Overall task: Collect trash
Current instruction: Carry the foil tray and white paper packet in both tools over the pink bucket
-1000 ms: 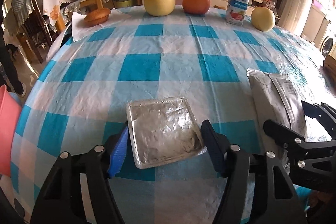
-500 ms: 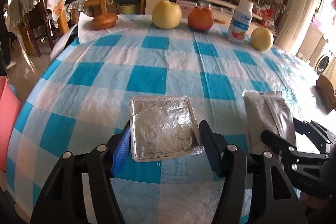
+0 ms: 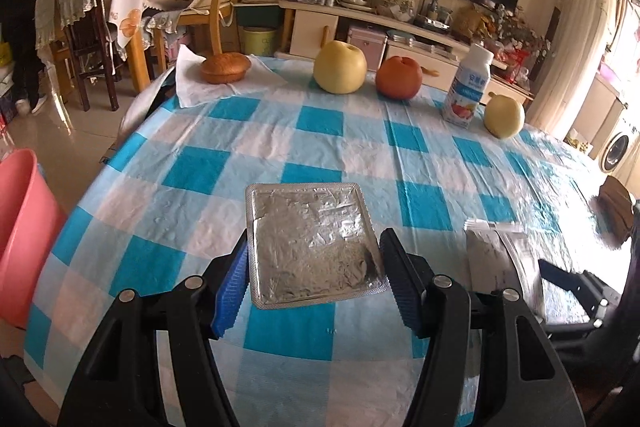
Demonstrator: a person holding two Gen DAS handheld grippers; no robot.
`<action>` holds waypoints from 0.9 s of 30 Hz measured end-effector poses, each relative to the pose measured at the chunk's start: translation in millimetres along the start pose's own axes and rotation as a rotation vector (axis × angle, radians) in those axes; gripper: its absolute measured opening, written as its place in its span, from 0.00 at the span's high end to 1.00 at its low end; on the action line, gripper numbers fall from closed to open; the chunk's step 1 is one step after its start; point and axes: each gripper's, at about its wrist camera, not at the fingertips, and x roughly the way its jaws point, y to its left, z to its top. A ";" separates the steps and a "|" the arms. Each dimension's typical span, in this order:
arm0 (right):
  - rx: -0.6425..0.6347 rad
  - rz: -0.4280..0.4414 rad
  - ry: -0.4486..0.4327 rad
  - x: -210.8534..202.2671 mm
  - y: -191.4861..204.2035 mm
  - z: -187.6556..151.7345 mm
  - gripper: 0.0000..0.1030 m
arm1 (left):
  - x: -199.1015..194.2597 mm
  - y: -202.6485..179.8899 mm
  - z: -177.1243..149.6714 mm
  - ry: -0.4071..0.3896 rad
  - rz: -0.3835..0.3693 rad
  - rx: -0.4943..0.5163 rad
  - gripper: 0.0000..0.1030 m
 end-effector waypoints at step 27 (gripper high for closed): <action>-0.094 -0.020 -0.094 -18.8 49.3 14.5 0.28 | -29.9 60.5 22.1 -0.084 0.017 -0.170 0.38</action>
